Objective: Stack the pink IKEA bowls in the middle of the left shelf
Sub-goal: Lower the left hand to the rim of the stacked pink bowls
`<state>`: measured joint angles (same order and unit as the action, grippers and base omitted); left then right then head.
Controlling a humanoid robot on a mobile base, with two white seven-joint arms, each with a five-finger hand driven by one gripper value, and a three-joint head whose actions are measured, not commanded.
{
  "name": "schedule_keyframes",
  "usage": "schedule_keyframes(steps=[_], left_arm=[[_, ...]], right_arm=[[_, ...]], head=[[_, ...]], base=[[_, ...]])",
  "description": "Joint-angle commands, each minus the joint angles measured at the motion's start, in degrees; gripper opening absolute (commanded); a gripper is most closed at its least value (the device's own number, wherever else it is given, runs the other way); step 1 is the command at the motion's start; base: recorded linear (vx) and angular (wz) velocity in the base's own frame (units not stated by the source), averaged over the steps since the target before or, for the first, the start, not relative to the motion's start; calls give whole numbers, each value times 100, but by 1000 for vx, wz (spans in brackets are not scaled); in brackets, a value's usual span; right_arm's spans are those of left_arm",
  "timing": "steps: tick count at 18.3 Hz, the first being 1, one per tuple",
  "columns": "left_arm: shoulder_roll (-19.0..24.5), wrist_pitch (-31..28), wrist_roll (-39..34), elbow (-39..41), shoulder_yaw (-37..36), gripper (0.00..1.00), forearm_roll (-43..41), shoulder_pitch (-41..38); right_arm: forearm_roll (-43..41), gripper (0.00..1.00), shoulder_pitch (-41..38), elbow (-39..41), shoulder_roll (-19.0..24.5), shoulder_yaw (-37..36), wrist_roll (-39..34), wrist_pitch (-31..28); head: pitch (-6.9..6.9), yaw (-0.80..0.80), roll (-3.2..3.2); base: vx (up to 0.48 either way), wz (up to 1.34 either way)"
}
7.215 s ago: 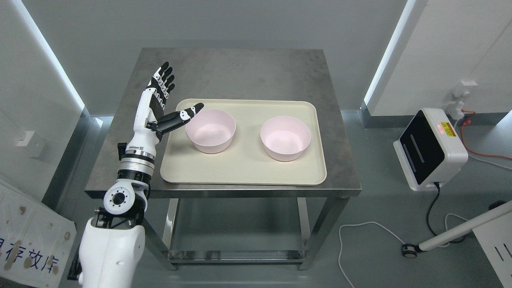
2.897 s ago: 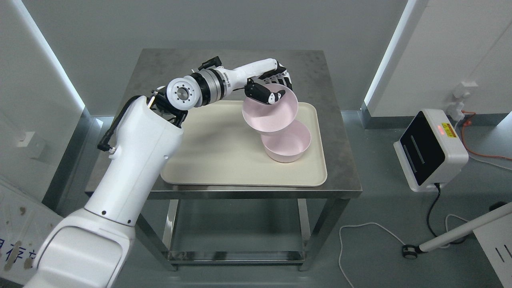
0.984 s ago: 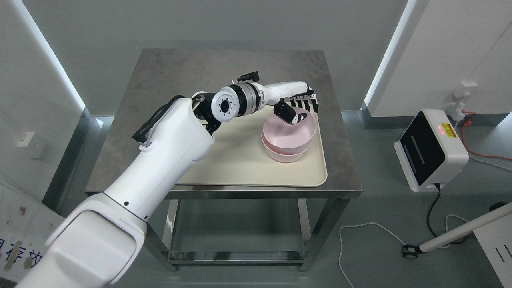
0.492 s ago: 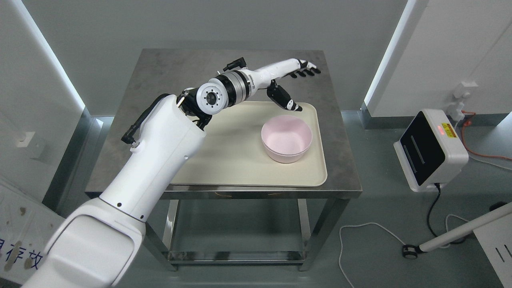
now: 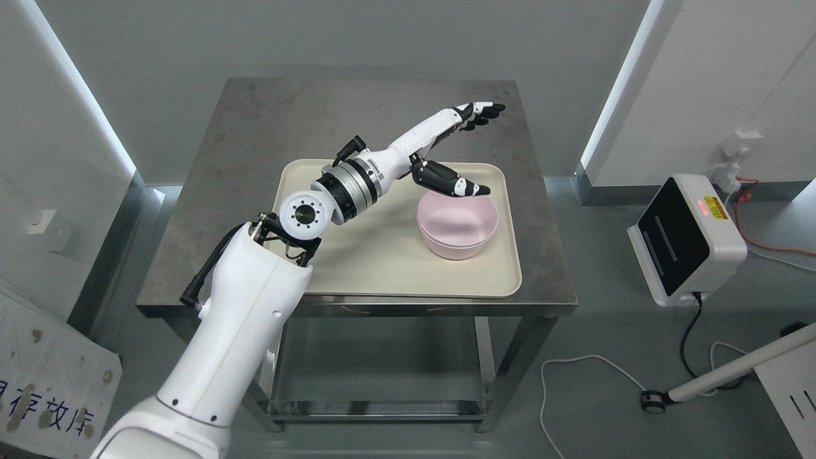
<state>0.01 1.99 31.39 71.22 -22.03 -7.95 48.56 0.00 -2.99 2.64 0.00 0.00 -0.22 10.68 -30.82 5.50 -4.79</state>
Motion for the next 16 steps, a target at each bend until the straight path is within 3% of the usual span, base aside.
schedule_keyframes(steps=[1, 3, 7, 12, 16], left_arm=[[165, -5, 770, 1492, 147, 95, -510, -558], [219, -5, 833, 1509, 138, 95, -803, -549], [737, -49, 1474, 1509, -143, 89, -1689, -452], [650, -453, 1501, 1413, -292, 88, -2587, -400], [588, -454, 1554, 1316, -618, 75, -2676, -303]], right_arm=[[44, 100, 0, 0, -100, -53, 4, -4], [44, 100, 0, 0, -100, -53, 4, -4], [44, 100, 0, 0, -100, -53, 4, 4], [44, 100, 0, 0, -100, -53, 4, -4], [44, 100, 0, 0, -100, -53, 4, -4]], head=[[0, 0, 0], [0, 0, 0], [0, 0, 0], [0, 0, 0], [0, 0, 0]], base=[[0, 0], [0, 0], [0, 0], [0, 0], [0, 0]])
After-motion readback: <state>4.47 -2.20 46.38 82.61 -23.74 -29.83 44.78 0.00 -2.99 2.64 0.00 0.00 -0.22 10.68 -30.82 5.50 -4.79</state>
